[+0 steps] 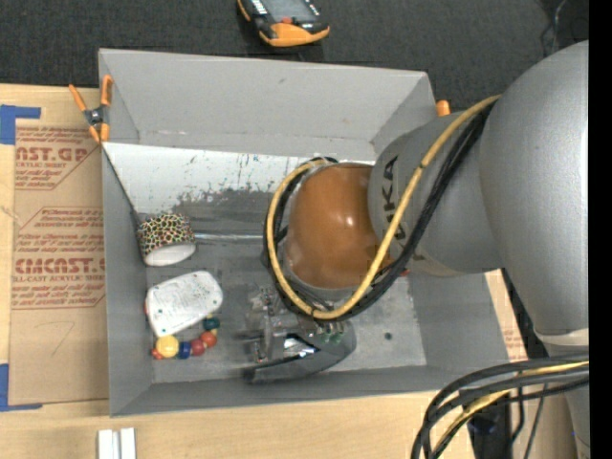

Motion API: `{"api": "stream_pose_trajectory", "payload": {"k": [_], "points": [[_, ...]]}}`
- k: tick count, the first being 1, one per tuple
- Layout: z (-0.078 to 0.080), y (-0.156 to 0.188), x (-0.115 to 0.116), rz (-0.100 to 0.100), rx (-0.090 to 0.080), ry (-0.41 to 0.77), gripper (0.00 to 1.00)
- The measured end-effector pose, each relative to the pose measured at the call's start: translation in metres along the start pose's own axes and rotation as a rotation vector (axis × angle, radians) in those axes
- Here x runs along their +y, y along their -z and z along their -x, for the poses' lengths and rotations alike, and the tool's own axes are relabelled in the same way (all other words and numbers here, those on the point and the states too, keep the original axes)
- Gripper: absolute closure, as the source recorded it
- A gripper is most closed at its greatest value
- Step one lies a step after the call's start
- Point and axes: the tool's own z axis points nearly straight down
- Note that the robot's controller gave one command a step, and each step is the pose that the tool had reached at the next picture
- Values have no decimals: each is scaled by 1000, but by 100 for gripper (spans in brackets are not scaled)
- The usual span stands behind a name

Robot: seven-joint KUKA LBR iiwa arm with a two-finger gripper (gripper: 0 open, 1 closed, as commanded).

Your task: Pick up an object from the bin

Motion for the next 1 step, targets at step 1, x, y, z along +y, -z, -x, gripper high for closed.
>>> {"api": "stream_pose_trajectory", "payload": {"k": [1], "points": [[1,17,0,0,-3,-1,100]]}}
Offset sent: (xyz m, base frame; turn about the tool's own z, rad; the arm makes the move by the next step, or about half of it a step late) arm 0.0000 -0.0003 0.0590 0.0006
